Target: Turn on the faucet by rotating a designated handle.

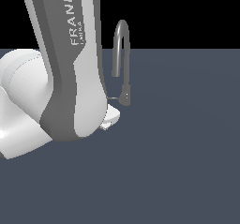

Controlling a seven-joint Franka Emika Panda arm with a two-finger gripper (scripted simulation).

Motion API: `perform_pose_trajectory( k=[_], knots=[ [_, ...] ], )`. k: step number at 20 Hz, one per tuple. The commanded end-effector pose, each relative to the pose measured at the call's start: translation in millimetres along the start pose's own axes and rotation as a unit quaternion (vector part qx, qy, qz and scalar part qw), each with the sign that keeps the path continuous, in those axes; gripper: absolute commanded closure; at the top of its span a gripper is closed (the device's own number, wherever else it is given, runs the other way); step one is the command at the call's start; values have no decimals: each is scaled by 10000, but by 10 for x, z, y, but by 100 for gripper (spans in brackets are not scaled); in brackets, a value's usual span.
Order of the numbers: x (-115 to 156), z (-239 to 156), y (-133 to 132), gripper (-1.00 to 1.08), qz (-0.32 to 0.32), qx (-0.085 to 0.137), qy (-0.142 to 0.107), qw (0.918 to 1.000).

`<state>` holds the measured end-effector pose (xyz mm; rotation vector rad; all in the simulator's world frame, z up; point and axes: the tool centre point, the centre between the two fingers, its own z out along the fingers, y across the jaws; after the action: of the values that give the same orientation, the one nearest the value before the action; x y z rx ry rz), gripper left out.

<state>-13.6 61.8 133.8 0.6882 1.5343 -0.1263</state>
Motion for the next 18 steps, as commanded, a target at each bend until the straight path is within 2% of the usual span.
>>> perform_pose_trajectory(
  k=[1,11,18],
  knots=[
    [74,63,-29,108,-212,-202,-33,9996],
    [337,340,-157,108,-1052,-962,-165,9897],
    [455,503,-222,108,-1486,-1346,-236,9794]
  ],
)
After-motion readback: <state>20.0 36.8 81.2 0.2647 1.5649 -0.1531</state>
